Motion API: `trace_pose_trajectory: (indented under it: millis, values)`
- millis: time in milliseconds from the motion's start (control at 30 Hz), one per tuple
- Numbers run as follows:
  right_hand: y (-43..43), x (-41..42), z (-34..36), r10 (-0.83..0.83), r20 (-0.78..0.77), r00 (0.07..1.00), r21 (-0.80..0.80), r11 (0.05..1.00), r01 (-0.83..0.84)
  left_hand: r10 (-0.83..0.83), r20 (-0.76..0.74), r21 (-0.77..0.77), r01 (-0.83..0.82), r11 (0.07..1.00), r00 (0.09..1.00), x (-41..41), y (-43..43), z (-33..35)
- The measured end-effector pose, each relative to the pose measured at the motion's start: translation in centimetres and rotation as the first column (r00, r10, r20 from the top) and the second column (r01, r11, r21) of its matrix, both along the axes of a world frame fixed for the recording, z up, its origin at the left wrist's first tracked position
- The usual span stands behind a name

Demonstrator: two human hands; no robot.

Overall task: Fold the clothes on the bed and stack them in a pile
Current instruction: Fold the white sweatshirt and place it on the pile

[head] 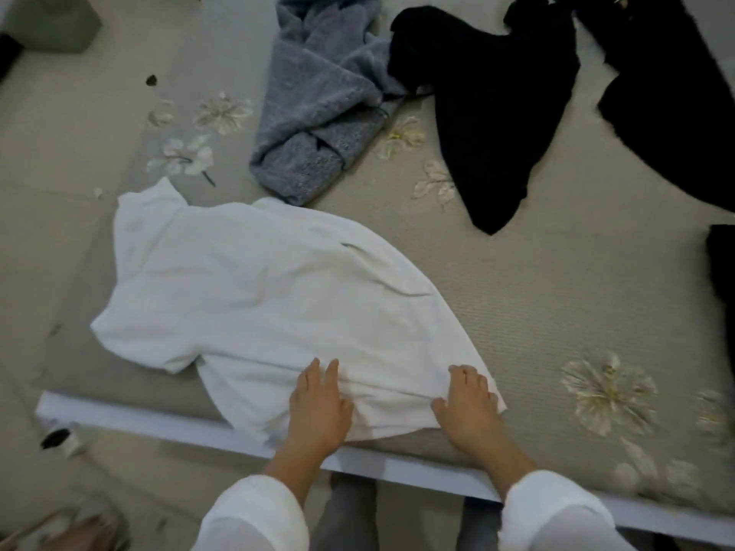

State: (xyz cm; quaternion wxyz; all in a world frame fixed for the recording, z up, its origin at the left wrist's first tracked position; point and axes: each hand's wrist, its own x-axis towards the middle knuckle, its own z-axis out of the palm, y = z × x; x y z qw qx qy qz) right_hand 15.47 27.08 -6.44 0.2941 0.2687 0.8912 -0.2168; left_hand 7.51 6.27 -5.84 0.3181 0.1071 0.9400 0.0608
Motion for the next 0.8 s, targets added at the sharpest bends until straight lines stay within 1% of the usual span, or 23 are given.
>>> trace_pose_trajectory:
  millis: [67,100,133,200,233,267,300,333,367,400,433,467,500,533,567,600,633,667,700,733,767,800]
  values:
    - [-4.1,-1.6,-0.6,0.038,-0.004,0.999,-0.028,0.999,-0.038,-0.007,-0.059,-0.060,0.003,0.998,0.998,-1.1,-4.7,-0.4]
    - [-5.9,-2.4,-0.9,0.065,-0.018,0.998,-0.042,0.997,-0.065,0.007,-0.088,-0.085,-0.015,0.996,0.996,-1.5,-6.7,-0.6]
    - [-7.5,-3.0,-1.2,0.094,-0.036,0.995,-0.059,0.994,-0.096,0.056,-0.112,-0.092,-0.066,0.994,0.992,-1.9,-8.3,-0.8]
    - [-10.2,-3.9,-1.8,0.159,-0.059,0.986,-0.094,0.982,-0.164,0.246,-0.127,-0.049,-0.254,0.966,0.961,-2.4,-10.3,-1.1]
    - [-11.2,-4.2,-2.1,0.190,-0.064,0.980,-0.096,0.976,-0.196,0.385,-0.120,0.001,-0.388,0.922,0.915,-2.7,-10.8,-1.2]
    - [-12.1,-4.6,-2.5,0.212,-0.073,0.975,-0.086,0.972,-0.218,0.540,-0.097,0.070,-0.536,0.841,0.836,-3.1,-11.0,-1.5]
    - [-12.7,-5.1,-2.9,0.226,-0.081,0.971,-0.063,0.971,-0.231,0.692,-0.039,0.162,-0.679,0.716,0.720,-3.6,-11.2,-1.8]
    - [-13.1,-5.6,-3.1,0.237,-0.083,0.968,-0.025,0.970,-0.240,0.810,0.045,0.271,-0.788,0.553,0.584,-4.1,-11.4,-2.1]
    - [-13.3,-6.1,-3.3,0.233,-0.082,0.969,0.024,0.972,-0.232,0.878,0.136,0.365,-0.847,0.387,0.459,-4.8,-11.6,-2.4]
    - [-13.4,-6.7,-3.4,0.221,-0.074,0.973,0.069,0.974,-0.216,0.902,0.210,0.417,-0.869,0.266,0.377,-5.4,-11.9,-2.6]
    - [-13.4,-7.4,-3.5,0.230,-0.054,0.972,0.108,0.969,-0.224,0.900,0.256,0.433,-0.874,0.219,0.353,-6.0,-12.2,-2.7]
    - [-13.5,-8.1,-3.5,0.271,-0.021,0.962,0.148,0.953,-0.265,0.881,0.285,0.440,-0.868,0.229,0.377,-6.5,-12.6,-2.7]
    - [-13.5,-9.0,-3.4,0.303,0.002,0.953,0.172,0.939,-0.299,0.852,0.310,0.449,-0.855,0.259,0.421,-6.9,-13.0,-2.7]
    - [-13.5,-9.9,-3.2,0.270,-0.018,0.963,0.158,0.952,-0.264,0.821,0.338,0.455,-0.843,0.285,0.460,-7.2,-13.4,-2.6]
    - [-13.3,-11.1,-2.8,0.115,-0.089,0.989,0.084,0.991,-0.108,0.797,0.362,0.450,-0.839,0.306,0.484,-7.5,-13.7,-2.4]
    - [-12.8,-12.2,-2.2,-0.140,-0.163,0.977,-0.050,0.990,0.133,0.779,0.385,0.429,-0.843,0.323,0.495,-7.7,-14.0,-2.2]
    - [-11.9,-13.3,-1.5,-0.395,-0.183,0.900,-0.181,0.914,0.364,0.765,0.404,0.403,-0.848,0.344,0.502,-7.8,-14.3,-1.8]
    - [-10.6,-14.2,-0.9,-0.556,-0.208,0.805,-0.241,0.826,0.509,0.747,0.416,0.383,-0.845,0.373,0.519,-7.9,-14.7,-1.5]
    - [-9.1,-14.7,-0.4,-0.609,-0.227,0.760,-0.235,0.792,0.564,0.722,0.423,0.374,-0.831,0.412,0.548,-7.8,-15.0,-1.1]
    - [-7.7,-14.8,0.1,-0.594,-0.225,0.772,-0.206,0.804,0.558,0.687,0.428,0.370,-0.808,0.459,0.587,-7.6,-15.3,-0.7]
    - [-6.5,-14.7,0.4,-0.542,-0.207,0.814,-0.186,0.839,0.511,0.644,0.431,0.371,-0.775,0.512,0.632,-7.4,-15.5,-0.2]
    - [-5.7,-14.5,0.5,-0.452,-0.179,0.874,-0.168,0.889,0.426,0.590,0.444,0.365,-0.738,0.568,0.674,-7.1,-15.7,0.1]
